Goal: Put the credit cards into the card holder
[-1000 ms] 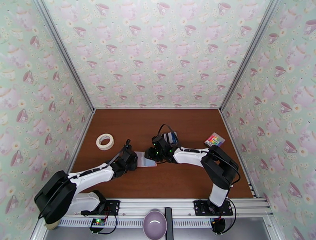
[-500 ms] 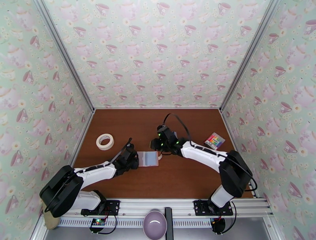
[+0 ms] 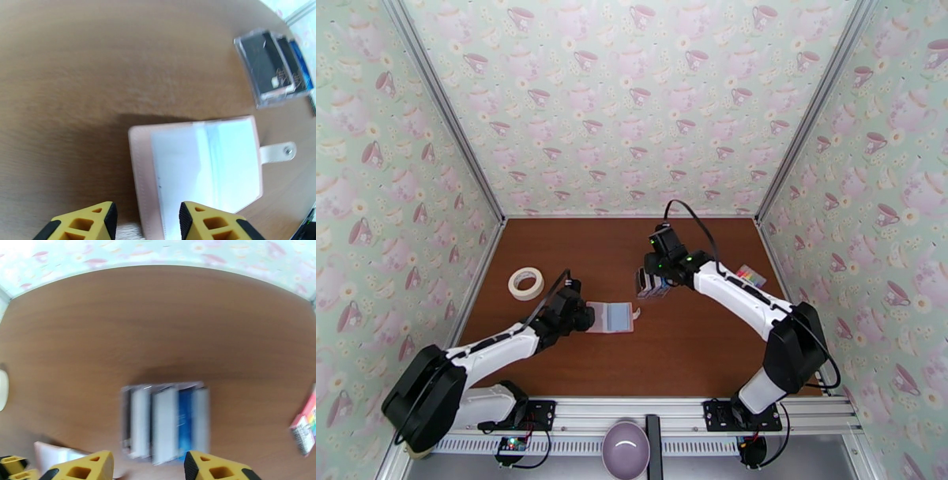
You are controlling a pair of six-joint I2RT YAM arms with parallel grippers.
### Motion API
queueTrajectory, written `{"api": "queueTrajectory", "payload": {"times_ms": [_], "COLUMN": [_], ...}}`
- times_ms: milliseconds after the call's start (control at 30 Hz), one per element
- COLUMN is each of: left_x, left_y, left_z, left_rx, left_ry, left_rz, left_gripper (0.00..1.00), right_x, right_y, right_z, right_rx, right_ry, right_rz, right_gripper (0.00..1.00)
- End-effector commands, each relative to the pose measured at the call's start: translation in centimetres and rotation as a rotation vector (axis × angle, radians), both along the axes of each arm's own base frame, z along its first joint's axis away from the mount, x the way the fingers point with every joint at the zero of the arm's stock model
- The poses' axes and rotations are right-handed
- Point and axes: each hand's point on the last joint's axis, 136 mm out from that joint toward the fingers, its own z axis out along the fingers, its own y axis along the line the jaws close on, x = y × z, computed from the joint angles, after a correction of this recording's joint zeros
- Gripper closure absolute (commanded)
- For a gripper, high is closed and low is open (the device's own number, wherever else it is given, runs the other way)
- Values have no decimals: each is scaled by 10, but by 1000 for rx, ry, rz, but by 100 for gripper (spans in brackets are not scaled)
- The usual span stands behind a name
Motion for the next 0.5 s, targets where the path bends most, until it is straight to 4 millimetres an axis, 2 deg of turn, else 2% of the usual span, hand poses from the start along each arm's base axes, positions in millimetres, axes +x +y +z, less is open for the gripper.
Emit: {"api": "queueTrajectory", "payload": {"times_ms": [0,167,467], "left_x": [-3,-3,-1], "left_y": [-1,-2,-6], "left_z": [2,-1,-10], "left_rx": [-50,-74,-101], "left_ry": [-4,14,51], "left_rz": [-26,-34,-40], "left_gripper": [52,51,49], "right_x": [10,25,33], "right_y": [-11,-19,-21], "right_z": [-6,-23,-64], "right_rx": [-49,-39,-30], "right_ry": [32,76,162], "right_rz": [31,36,42], "right_gripper": [48,49,51]}}
